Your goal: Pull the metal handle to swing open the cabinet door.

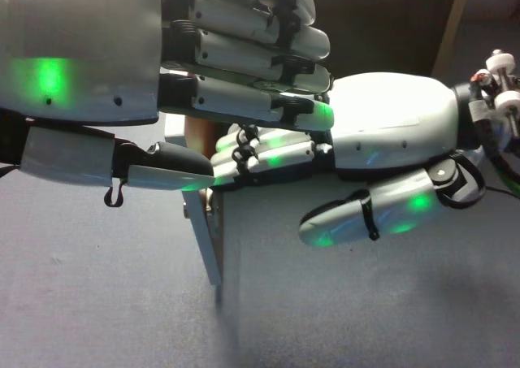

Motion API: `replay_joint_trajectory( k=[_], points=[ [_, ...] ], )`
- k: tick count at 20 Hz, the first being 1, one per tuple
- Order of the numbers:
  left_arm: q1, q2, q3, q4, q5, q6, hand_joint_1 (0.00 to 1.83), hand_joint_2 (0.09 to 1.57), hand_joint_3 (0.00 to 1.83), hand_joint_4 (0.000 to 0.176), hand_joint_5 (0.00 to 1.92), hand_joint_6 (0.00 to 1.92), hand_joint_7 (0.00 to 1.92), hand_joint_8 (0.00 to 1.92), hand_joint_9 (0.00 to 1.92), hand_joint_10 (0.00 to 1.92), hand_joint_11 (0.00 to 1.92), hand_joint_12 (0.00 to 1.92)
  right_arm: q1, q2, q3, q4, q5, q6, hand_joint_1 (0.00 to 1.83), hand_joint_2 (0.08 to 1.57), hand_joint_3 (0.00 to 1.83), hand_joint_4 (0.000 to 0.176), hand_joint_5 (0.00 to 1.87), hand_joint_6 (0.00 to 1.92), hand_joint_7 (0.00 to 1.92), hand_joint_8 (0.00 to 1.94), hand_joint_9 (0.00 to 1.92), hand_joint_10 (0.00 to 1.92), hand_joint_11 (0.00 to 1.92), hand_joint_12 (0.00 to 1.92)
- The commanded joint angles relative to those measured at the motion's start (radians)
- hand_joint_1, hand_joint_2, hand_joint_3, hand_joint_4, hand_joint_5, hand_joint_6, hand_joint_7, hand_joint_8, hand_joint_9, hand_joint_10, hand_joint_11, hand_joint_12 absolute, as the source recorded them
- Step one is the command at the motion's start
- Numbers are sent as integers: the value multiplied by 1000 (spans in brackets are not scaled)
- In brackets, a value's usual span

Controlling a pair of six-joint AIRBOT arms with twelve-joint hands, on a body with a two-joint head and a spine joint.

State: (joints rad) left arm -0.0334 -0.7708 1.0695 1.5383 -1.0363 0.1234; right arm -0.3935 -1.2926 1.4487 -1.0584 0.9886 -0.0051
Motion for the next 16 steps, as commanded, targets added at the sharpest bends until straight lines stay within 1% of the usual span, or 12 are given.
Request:
replay_joint_trajectory(
  k=[1,11,14,16],
  points=[
    [-10,5,-3,-96,-21,6,115,1563,6,0,365,1,407,0,376,0,0,899,8,-5,4,84,82,1,0,1513,0,0,198,6,216,2,207,1,0,660],
    [-10,6,-3,-96,-21,6,60,1571,10,0,362,5,414,2,380,1,0,904,21,-56,32,97,73,1,0,1513,1,0,191,0,212,2,204,2,0,626],
    [-10,6,-3,-96,-21,6,39,1571,25,0,360,2,412,0,381,1,0,896,23,-68,37,97,73,1,0,1513,1,0,201,3,219,2,213,3,0,664],
    [-10,6,-3,-96,-21,6,6,1571,34,0,388,6,431,3,397,3,6,917,23,-77,41,97,73,1,0,1512,0,0,190,0,212,0,208,0,0,656]
  ],
)
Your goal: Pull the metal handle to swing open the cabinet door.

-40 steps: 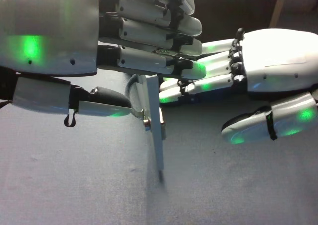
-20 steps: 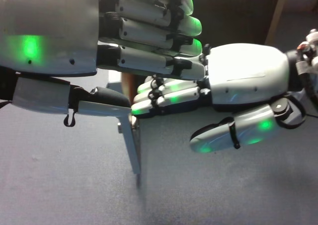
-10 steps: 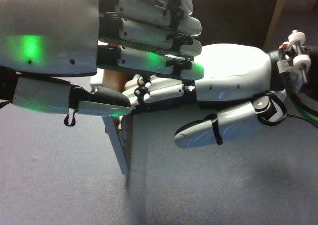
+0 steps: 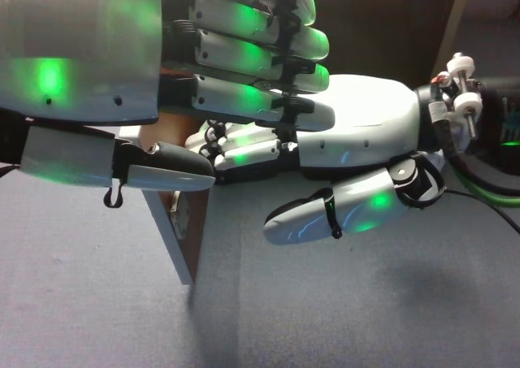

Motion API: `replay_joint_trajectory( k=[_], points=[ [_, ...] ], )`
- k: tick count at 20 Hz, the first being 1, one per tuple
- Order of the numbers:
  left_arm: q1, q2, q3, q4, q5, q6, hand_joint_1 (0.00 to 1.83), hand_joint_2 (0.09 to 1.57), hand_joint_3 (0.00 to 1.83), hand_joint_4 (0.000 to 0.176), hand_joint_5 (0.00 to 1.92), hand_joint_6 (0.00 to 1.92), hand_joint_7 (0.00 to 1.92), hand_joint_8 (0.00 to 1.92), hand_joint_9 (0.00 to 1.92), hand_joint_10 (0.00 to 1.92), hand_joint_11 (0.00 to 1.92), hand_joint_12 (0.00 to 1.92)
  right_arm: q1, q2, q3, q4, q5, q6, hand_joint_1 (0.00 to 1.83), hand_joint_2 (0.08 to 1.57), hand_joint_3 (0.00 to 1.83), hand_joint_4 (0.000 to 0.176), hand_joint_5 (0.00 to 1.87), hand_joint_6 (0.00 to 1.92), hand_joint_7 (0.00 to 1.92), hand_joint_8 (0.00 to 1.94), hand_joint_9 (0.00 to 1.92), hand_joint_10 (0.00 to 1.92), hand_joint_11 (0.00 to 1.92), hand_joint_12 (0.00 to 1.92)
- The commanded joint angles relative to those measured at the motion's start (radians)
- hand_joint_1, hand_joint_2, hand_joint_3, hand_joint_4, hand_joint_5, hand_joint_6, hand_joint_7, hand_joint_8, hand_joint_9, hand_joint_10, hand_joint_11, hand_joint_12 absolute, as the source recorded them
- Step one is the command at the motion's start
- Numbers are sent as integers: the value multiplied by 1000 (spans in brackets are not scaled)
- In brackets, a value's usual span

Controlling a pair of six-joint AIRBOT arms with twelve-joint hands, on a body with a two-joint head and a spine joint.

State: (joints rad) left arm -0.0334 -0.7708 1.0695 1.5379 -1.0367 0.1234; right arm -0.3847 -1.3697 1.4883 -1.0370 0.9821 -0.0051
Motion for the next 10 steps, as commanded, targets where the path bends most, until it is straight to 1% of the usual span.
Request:
replay_joint_trajectory(
  k=[1,10],
  points=[
    [-10,6,-3,-95,-21,6,0,1571,34,0,394,6,433,3,398,2,5,920,15,-3,2,76,78,1,0,1511,0,0,192,1,208,0,205,0,0,652],
    [-10,6,-3,-95,-21,6,0,1571,67,0,377,0,429,1,394,1,1,915,23,-33,16,75,67,1,0,1522,3,0,186,4,206,2,203,2,0,638]
  ],
)
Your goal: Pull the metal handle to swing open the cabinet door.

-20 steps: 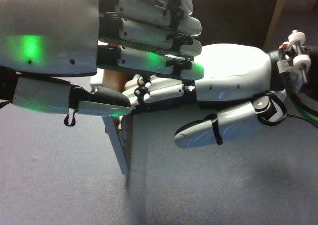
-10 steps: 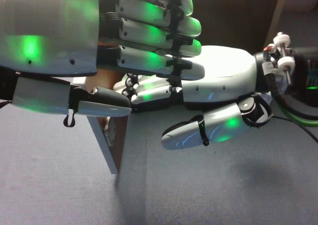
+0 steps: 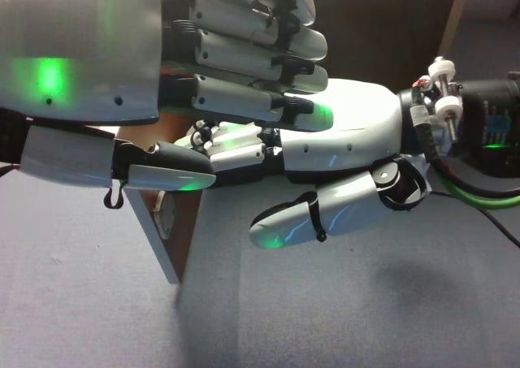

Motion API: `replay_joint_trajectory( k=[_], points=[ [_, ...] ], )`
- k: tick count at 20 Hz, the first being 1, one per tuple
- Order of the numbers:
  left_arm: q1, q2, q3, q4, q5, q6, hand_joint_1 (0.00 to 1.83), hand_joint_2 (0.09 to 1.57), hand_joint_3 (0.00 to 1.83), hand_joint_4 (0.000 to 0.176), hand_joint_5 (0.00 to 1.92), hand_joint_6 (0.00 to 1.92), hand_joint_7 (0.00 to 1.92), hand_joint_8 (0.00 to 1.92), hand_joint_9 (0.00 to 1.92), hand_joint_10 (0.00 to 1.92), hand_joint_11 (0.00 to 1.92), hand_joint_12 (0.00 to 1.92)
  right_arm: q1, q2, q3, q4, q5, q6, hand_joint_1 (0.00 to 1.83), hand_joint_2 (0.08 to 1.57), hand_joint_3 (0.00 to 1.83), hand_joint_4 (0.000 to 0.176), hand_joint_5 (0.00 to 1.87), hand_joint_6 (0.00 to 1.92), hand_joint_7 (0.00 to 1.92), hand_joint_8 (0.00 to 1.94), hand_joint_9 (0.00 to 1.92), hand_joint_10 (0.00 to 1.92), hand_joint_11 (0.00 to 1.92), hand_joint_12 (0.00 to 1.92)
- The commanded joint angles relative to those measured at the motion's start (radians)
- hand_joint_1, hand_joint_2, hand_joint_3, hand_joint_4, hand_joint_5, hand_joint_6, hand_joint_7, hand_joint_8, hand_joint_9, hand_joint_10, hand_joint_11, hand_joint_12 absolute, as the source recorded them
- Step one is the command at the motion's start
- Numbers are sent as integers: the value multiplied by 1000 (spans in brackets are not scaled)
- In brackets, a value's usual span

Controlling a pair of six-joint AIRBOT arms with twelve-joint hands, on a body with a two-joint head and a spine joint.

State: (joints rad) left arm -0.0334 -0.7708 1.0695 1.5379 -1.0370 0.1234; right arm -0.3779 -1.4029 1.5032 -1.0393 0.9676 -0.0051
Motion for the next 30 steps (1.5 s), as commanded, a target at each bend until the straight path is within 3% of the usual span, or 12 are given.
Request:
replay_joint_trajectory(
  k=[1,20,30],
  points=[
    [-10,6,-3,-95,-20,6,0,1571,73,0,373,0,429,1,397,2,0,914,16,-1,3,78,82,1,0,1523,3,0,188,4,211,4,204,2,0,643],
    [-10,6,-3,-95,-20,6,0,1571,171,0,440,8,482,4,439,3,30,911,16,7,6,62,82,1,0,1529,1,0,179,3,208,2,205,2,0,630],
    [-10,6,-3,-95,-20,6,0,1571,152,0,439,3,486,3,445,3,51,911,8,88,-28,63,94,1,0,1528,0,0,172,3,206,2,204,3,0,637]
  ],
)
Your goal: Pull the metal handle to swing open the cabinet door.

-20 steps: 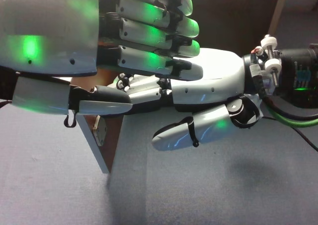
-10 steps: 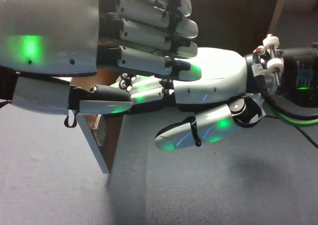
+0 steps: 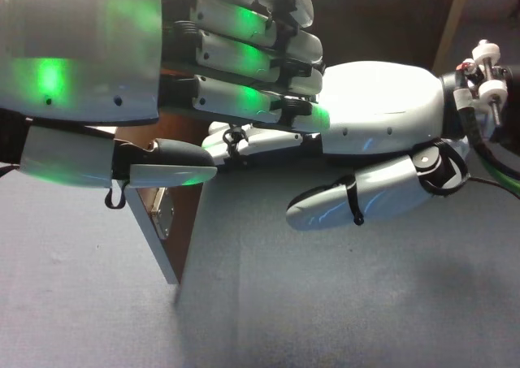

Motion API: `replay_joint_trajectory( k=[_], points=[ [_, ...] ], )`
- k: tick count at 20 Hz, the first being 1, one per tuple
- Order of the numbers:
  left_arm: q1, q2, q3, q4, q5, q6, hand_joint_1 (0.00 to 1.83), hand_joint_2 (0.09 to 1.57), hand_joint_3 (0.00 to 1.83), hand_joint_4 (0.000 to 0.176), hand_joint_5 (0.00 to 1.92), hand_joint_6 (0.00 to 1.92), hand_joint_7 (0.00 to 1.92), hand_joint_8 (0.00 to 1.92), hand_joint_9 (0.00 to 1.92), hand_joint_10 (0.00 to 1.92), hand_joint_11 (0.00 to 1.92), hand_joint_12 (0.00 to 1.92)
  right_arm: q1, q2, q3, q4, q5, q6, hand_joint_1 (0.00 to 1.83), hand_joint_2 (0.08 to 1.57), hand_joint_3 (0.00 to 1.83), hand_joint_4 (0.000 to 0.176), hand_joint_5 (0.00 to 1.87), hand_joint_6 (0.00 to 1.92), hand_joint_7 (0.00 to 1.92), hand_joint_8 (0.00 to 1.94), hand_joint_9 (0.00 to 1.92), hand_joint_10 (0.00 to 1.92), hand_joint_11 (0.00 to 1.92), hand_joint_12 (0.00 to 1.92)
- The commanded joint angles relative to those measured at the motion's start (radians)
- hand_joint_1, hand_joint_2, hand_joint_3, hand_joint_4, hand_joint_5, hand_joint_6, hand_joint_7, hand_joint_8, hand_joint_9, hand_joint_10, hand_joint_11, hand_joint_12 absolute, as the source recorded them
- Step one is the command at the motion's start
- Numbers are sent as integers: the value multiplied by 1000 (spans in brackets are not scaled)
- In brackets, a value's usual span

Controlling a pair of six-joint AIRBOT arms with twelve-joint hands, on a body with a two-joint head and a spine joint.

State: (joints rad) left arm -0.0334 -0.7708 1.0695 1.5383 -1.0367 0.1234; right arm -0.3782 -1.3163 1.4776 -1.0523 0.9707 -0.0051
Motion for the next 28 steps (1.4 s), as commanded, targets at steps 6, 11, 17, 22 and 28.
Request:
replay_joint_trajectory(
  k=[6,11,17,22,28],
  points=[
    [-10,6,-3,-96,-21,6,0,1571,162,0,439,2,487,2,445,2,53,900,-1,42,-18,64,97,2,0,1533,1,0,169,1,212,2,204,1,0,621],
    [-10,6,-3,-96,-21,6,0,1571,163,0,447,4,493,4,451,4,55,898,-2,81,-28,64,112,2,0,1533,1,0,171,0,213,0,207,0,0,632],
    [-10,6,-3,-96,-21,6,0,1571,161,0,433,0,478,0,437,0,43,892,-2,119,-28,65,113,2,0,1534,0,0,175,2,216,2,210,2,0,639],
    [-10,6,-3,-96,-21,6,0,1571,154,0,441,3,486,3,444,3,48,893,-2,159,-45,83,113,2,0,1535,0,0,163,1,203,0,198,0,0,625],
    [-10,6,-3,-96,-21,6,0,1571,162,0,440,3,485,3,442,4,38,887,7,207,-50,157,113,4,0,1535,0,0,162,1,207,1,203,0,0,636]
  ],
)
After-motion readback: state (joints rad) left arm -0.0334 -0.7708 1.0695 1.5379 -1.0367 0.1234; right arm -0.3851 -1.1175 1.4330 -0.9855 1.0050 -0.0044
